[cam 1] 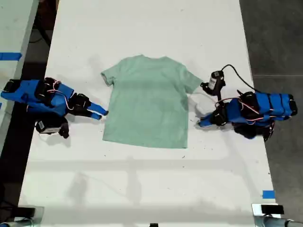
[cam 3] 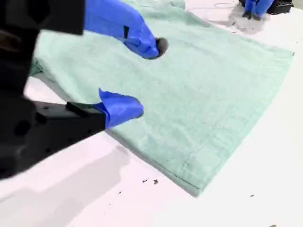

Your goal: Fold t shirt

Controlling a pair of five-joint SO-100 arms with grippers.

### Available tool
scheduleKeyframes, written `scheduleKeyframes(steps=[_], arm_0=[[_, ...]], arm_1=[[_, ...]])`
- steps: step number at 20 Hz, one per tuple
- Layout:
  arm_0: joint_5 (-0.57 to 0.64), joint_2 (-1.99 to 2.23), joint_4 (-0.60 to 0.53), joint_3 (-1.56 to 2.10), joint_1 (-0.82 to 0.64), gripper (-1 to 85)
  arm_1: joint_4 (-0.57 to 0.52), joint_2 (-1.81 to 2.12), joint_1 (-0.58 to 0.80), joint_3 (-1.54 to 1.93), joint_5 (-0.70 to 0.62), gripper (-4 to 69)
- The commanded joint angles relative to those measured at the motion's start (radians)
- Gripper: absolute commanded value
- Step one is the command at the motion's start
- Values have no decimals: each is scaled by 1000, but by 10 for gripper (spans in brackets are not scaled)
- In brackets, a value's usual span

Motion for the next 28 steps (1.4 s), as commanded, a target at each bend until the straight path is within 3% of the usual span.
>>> scheduleKeyframes(steps=[1,3,4,5,6,7,8,9,12,14,17,21,24,26,28], arm_0=[[281,17,-3,41,-172,386],[267,18,-5,41,-189,302],[279,18,-18,41,-187,313],[376,18,-37,41,-179,81],[405,18,-15,41,-178,18],[383,18,-3,41,-221,15],[383,18,-6,41,-245,6],[383,18,-29,41,-252,-2],[373,21,-64,41,-207,-3],[379,21,-74,41,-252,-3],[374,21,-23,41,-420,1],[337,20,-5,41,-488,34],[337,20,-5,41,-479,5],[337,20,-5,41,-480,-1],[339,20,-5,41,-479,-2]], arm_1=[[-6,12,137,52,462,69],[-6,12,106,52,606,73],[-6,12,66,52,718,77],[-6,12,20,52,871,91],[-6,12,-18,52,960,154],[-6,12,-34,52,946,204],[-6,12,-37,52,905,209],[-6,12,-20,52,759,147],[-21,14,46,58,726,14],[-23,15,107,-35,604,18],[72,-126,345,-314,466,141],[-86,-726,669,-568,247,262],[-216,-1048,881,-704,170,277],[-313,-1223,965,-761,199,266],[-454,-1331,960,-764,255,255]])
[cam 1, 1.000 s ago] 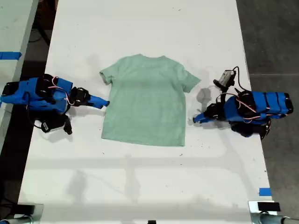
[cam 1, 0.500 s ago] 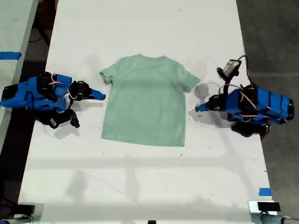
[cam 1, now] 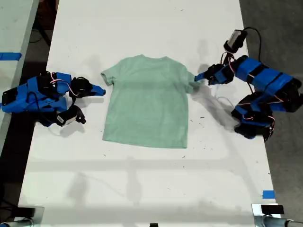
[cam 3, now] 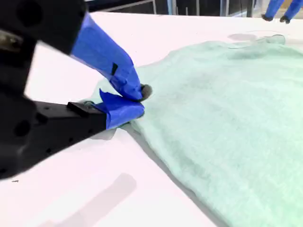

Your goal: Fold t shirt

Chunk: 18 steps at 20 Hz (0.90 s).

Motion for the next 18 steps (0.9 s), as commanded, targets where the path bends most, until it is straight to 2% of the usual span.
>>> scheduleKeyframes(steps=[1,4,5,6,12,15,18], arm_0=[[-14,5,3,41,-8,-2],[-14,5,3,41,-3,-2],[-14,5,3,41,-2,-2],[-12,5,3,41,-2,-2],[-12,5,3,41,-2,-2],[-12,5,3,41,-2,-2],[-12,5,3,41,-2,-2]], arm_1=[[-170,-155,2,-97,55,252],[-250,-431,3,-187,72,248],[-255,-503,3,-221,78,186],[-242,-541,-3,-252,86,14],[-104,-434,-71,-420,11,15],[-23,-388,-175,-575,-29,15],[-54,-433,-321,-695,-32,15]])
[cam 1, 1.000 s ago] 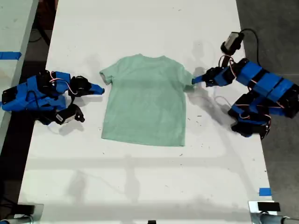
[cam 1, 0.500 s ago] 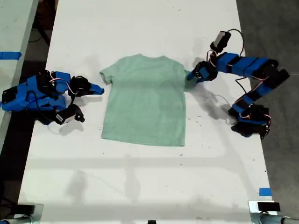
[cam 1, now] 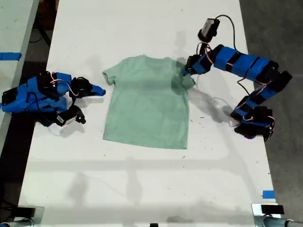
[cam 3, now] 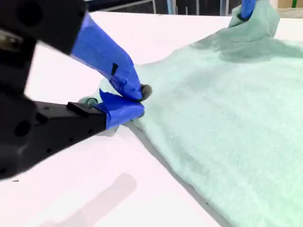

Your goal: Fold t shirt

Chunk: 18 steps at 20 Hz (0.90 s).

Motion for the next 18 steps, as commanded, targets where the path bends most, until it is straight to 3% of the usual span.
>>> scheduleKeyframes(steps=[1,7,8,10,15,18], arm_0=[[-12,5,0,41,-2,-2],[-11,5,0,41,-2,-2],[-11,5,0,41,-2,-2],[-11,5,0,41,-2,-2],[-11,5,0,41,-2,-2],[-11,5,0,41,-2,-2]], arm_1=[[-43,-20,-129,-161,-8,15],[-112,-376,-310,-462,37,15],[-83,-445,-325,-528,51,65],[12,-538,-337,-661,41,242],[302,-301,-262,-672,29,263],[407,34,-285,-405,49,212]])
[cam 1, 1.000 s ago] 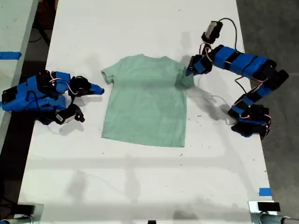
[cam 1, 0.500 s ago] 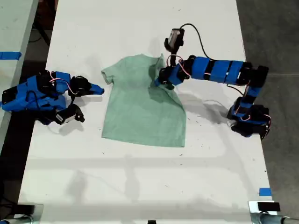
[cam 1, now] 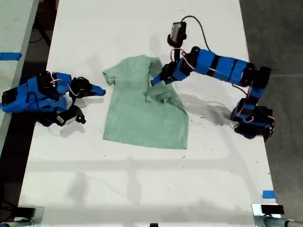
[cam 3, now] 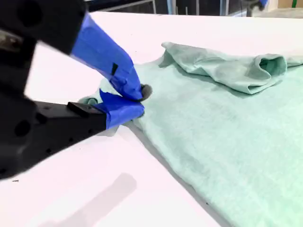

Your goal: Fold t shirt

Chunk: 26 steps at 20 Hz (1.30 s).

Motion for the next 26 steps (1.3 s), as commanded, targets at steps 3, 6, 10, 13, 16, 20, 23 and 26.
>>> scheduleKeyframes(steps=[3,6,10,13,16,20,23,26], arm_0=[[-11,5,0,41,-2,-2],[-14,5,0,41,-3,-2],[-17,5,0,41,-25,-3],[-17,5,-6,41,-141,-2],[9,6,-18,41,-127,-3],[0,6,-2,41,-135,-3],[0,6,-2,41,-135,-3],[6,6,-5,41,-147,-3]], arm_1=[[-107,715,-130,735,87,12],[-268,1218,-268,1341,216,12],[-58,1921,-341,1862,247,11],[-61,1937,-276,1865,222,12],[-60,1937,-284,1865,235,12],[-60,1937,-293,1865,239,12],[-60,1937,-296,1865,245,12],[-58,1937,-296,1865,245,12]])
